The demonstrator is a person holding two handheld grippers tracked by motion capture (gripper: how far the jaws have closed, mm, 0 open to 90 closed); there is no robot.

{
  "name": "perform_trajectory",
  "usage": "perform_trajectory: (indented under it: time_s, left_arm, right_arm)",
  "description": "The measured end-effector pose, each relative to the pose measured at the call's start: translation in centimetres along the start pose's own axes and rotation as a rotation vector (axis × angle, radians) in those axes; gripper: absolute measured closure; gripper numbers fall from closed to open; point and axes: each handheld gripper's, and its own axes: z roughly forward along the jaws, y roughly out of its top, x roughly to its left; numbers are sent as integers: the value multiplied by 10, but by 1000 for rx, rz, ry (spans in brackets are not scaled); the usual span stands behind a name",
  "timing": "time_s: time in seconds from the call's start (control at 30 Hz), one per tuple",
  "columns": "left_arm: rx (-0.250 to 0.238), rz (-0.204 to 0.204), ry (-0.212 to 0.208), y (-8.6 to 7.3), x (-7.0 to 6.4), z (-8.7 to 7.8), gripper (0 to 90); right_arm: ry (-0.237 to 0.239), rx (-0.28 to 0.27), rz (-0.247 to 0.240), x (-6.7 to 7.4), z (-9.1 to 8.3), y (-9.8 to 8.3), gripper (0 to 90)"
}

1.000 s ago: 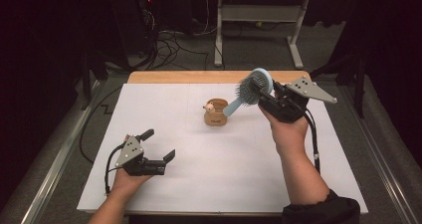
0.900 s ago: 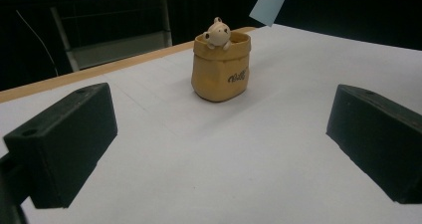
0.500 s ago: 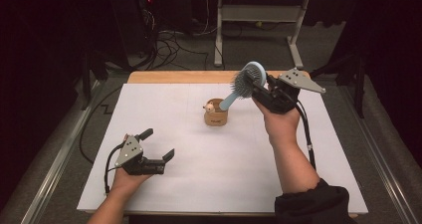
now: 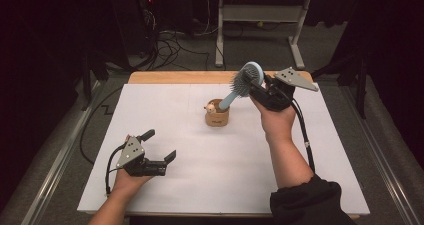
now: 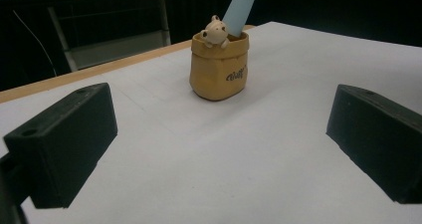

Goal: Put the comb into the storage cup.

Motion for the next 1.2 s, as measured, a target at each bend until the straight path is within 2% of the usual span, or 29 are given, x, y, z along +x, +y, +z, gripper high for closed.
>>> perform_trajectory:
  time_s: [0.63, 1.2]
  left_arm:
    - [-3, -8, -8, 1, 0, 0, 1]
    - [-2, -26, -9, -1, 3, 0, 3]
  right_arm:
    - [-9, 14, -6, 4, 16, -12, 597]
    - [-7, 34, 17, 7, 32, -26, 596]
